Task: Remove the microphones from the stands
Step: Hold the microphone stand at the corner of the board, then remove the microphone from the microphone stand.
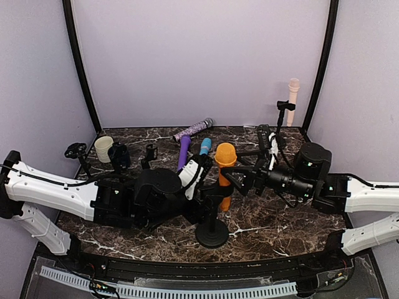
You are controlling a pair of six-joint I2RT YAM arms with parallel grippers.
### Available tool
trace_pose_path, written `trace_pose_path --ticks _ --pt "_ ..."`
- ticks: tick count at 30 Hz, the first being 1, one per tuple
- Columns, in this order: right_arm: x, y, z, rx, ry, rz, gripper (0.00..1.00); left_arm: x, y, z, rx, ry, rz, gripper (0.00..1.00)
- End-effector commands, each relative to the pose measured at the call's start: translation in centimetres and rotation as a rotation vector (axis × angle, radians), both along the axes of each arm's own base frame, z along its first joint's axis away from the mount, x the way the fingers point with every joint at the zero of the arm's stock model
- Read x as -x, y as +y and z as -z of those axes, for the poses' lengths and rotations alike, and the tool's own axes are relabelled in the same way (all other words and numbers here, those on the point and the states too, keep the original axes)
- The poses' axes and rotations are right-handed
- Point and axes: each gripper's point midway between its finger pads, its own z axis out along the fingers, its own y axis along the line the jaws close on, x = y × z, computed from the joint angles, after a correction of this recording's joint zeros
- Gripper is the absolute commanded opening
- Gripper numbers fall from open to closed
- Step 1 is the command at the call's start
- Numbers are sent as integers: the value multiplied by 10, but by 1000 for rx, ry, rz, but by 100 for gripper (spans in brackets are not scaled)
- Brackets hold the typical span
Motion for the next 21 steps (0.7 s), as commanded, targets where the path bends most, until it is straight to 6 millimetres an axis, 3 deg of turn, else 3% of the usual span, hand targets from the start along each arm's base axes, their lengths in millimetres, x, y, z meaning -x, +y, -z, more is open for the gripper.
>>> trace_pose_path --ticks 1,4,8,14,21 --pt "0 4 -23 -37 -35 1 99 2 -1 -8 2 -6 -12 65" --pt "4 9 -27 -33 -41 -22 98 5 -1 -6 -3 -3 0 48" --pt "3 15 -28 -16 -48 -15 98 11 -4 -3 -2 7 26 39" --pt "-7 20 -18 6 -25 31 96 13 -4 3 -14 17 35 27" --pt "-6 5 -16 3 -5 64 99 13 -2 6 -19 18 30 23"
